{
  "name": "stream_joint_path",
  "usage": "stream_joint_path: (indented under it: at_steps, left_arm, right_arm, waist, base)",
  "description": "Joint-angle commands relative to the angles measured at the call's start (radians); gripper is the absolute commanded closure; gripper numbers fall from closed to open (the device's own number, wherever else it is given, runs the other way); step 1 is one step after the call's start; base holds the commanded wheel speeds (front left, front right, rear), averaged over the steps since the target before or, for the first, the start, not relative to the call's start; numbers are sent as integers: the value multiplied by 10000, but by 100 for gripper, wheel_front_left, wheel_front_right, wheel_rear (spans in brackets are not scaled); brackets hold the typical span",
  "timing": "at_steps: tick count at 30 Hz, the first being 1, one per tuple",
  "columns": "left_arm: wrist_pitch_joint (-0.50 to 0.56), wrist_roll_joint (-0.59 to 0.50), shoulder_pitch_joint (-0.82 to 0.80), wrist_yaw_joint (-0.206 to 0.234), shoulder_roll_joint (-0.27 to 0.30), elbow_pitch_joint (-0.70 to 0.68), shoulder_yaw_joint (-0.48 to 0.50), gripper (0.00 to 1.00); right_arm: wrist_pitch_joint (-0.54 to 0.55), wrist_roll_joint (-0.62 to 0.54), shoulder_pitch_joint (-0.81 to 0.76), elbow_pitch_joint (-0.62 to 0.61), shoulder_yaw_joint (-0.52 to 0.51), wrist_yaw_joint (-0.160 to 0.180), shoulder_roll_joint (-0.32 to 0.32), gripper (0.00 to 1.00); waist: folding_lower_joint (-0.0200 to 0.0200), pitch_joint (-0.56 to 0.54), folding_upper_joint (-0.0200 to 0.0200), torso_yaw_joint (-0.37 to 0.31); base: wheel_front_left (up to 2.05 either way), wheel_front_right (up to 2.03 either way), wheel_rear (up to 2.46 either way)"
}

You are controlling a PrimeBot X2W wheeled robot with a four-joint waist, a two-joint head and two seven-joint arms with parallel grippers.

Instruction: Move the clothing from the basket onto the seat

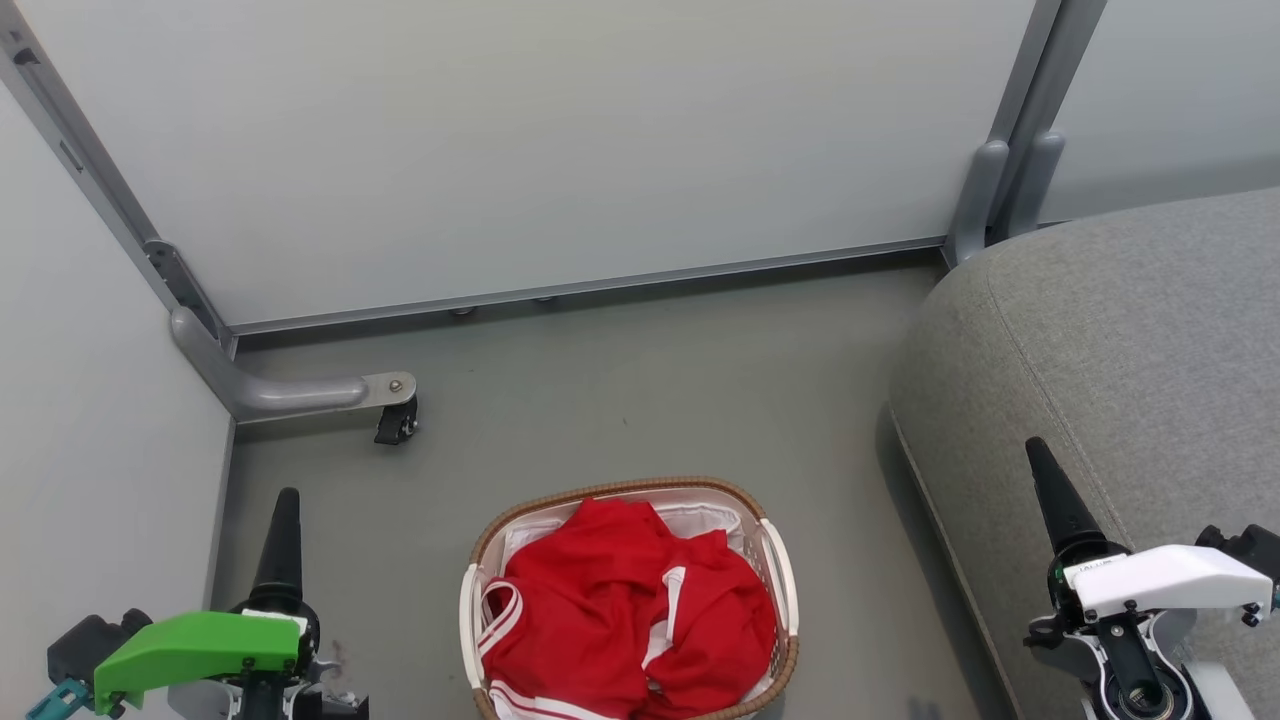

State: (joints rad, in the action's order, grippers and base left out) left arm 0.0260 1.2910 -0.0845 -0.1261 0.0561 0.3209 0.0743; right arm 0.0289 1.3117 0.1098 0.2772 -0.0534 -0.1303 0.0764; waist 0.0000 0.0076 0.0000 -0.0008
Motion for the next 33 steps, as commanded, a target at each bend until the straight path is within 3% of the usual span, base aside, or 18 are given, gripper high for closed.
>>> stream_joint_path:
  at_steps: [1, 13, 33]
  left_arm:
    - [-122, -522, -379, -27, 160, -87, -55, 0]
    - [-595, -2880, -437, 3, 279, 243, -237, 0]
    - [-1270, -5681, -565, -33, 394, 689, -600, 0]
  right_arm:
    - [-140, -509, 294, -152, 54, -3, 141, 0]
    - [-618, -2695, 367, -123, 290, -3, 270, 0]
    - [-1293, -5582, 596, 35, 708, -4, 435, 0]
  waist:
    - [0, 3, 0, -4]
    - [0, 21, 0, -20]
    - [0, 28, 0, -41]
  base:
    - [0, 0, 0]
    - [0, 0, 0]
    - [0, 0, 0]
